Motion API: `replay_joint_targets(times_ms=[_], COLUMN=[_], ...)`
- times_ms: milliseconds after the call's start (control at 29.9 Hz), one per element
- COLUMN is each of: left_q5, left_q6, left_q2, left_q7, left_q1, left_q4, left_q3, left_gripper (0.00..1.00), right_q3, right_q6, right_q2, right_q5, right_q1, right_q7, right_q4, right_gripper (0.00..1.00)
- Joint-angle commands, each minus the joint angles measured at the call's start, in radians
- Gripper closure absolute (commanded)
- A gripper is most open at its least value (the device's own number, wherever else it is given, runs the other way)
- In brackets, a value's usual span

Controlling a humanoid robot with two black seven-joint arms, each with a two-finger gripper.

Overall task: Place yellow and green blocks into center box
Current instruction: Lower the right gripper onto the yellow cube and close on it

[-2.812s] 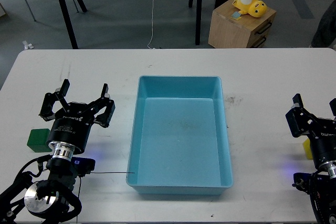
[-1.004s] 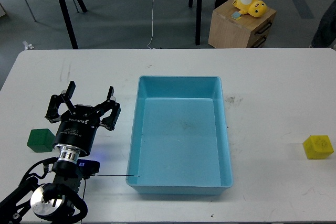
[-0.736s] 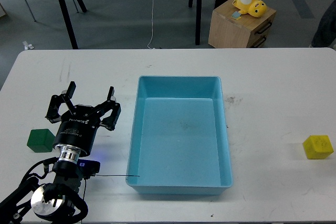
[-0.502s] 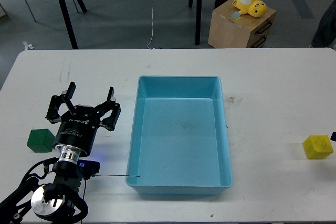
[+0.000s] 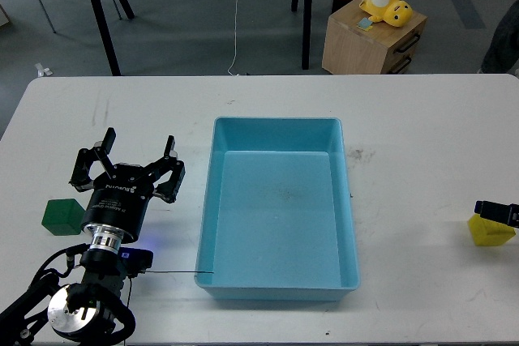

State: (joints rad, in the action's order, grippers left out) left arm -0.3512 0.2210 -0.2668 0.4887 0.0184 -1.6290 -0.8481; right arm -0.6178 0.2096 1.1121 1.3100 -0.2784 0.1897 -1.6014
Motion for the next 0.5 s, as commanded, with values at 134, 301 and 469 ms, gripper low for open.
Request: replay_joint_targets(times_ms=[134, 301, 469], left_q5=[0.0, 0.0, 0.0], left_q6=[0.0, 0.0, 0.0], left_q2=[0.0, 0.0, -0.002], left_q7=[0.0, 0.0, 0.0], left_q1=[0.0, 0.0, 0.002], left_q4=[0.0, 0.0, 0.0], left_q3=[0.0, -0.002, -0.003], left_gripper=[0.0, 0.0, 0.0], right_q3=[0.02, 0.029, 0.038], right_q6=[-0.001, -0.001, -0.001], right_q2=[-0.044, -0.08, -0.103], right_q5=[0.005, 0.005, 0.006], right_q1=[-0.013, -0.012, -0.013], right_q7=[0.01, 0.01, 0.01], right_q4=[0.041, 0.095, 0.121], right_gripper=[0.06, 0.13, 0.21])
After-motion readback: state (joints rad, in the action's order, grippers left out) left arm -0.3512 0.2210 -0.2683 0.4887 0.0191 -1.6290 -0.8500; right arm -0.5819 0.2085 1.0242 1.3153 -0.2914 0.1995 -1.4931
